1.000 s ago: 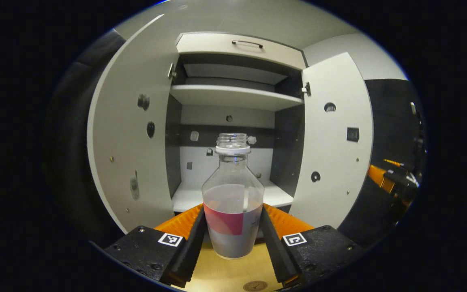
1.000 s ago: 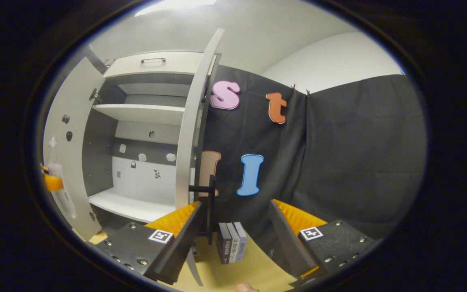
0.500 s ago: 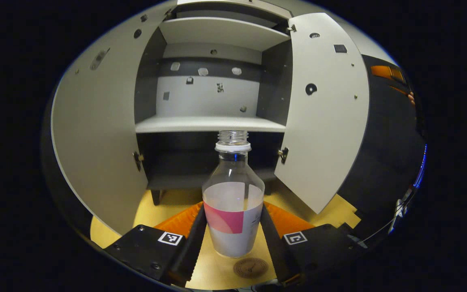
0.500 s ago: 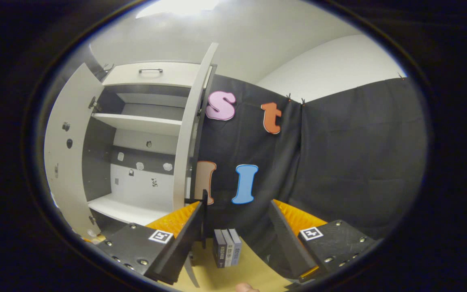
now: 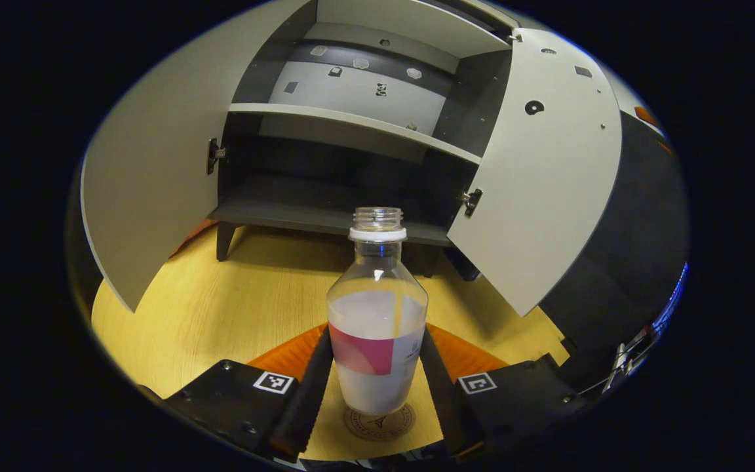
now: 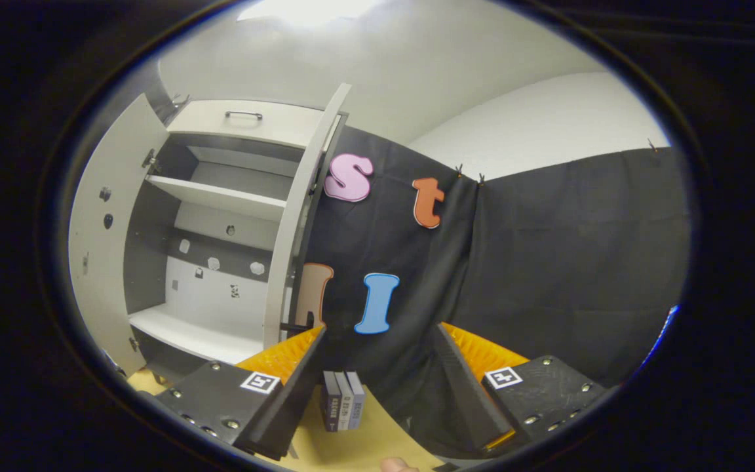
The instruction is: Grasp the bottle in the cabinet with the left hand and place it on the coaster, then close the right door with the right hand and the left door with the left hand.
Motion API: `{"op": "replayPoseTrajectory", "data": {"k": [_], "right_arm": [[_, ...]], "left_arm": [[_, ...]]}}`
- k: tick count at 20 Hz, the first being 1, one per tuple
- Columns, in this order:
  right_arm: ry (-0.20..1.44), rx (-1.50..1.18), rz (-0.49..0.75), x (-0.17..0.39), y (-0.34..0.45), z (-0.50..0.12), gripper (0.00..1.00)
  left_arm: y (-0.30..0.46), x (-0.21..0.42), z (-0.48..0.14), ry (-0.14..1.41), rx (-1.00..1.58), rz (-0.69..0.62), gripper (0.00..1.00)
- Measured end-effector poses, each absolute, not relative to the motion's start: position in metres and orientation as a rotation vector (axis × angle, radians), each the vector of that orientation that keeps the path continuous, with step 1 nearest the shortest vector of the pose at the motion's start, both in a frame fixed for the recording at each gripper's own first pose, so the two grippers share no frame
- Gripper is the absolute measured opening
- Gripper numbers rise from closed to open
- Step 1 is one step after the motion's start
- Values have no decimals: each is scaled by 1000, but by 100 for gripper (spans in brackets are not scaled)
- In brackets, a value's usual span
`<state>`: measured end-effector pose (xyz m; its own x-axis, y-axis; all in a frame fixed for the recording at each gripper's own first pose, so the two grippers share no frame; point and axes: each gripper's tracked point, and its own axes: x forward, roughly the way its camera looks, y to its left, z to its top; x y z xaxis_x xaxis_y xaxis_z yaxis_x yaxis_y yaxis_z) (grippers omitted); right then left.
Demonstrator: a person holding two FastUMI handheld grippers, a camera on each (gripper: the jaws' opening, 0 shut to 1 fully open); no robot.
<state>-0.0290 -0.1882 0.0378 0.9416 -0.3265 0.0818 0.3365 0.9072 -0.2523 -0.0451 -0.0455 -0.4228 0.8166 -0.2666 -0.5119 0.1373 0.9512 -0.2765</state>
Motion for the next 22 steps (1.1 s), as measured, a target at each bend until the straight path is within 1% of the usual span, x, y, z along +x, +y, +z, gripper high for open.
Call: {"op": "replayPoseTrajectory", "data": {"k": [7, 8, 9, 13, 22], "right_arm": [[-37, -297, -345, -33, -189, 42, 98], [-37, -293, -343, -33, -189, 42, 98], [-37, -290, -343, -33, -189, 42, 98], [-31, -283, -342, -31, -193, 41, 98], [-23, -268, -333, -28, -196, 35, 98]], "left_arm": [[-69, -68, -455, 618, -181, -275, 76], [-71, -72, -460, 631, -176, -282, 79], [-73, -76, -466, 639, -170, -286, 77], [-75, -83, -478, 662, -145, -287, 78], [-78, -85, -475, 614, -81, -295, 80]]}}
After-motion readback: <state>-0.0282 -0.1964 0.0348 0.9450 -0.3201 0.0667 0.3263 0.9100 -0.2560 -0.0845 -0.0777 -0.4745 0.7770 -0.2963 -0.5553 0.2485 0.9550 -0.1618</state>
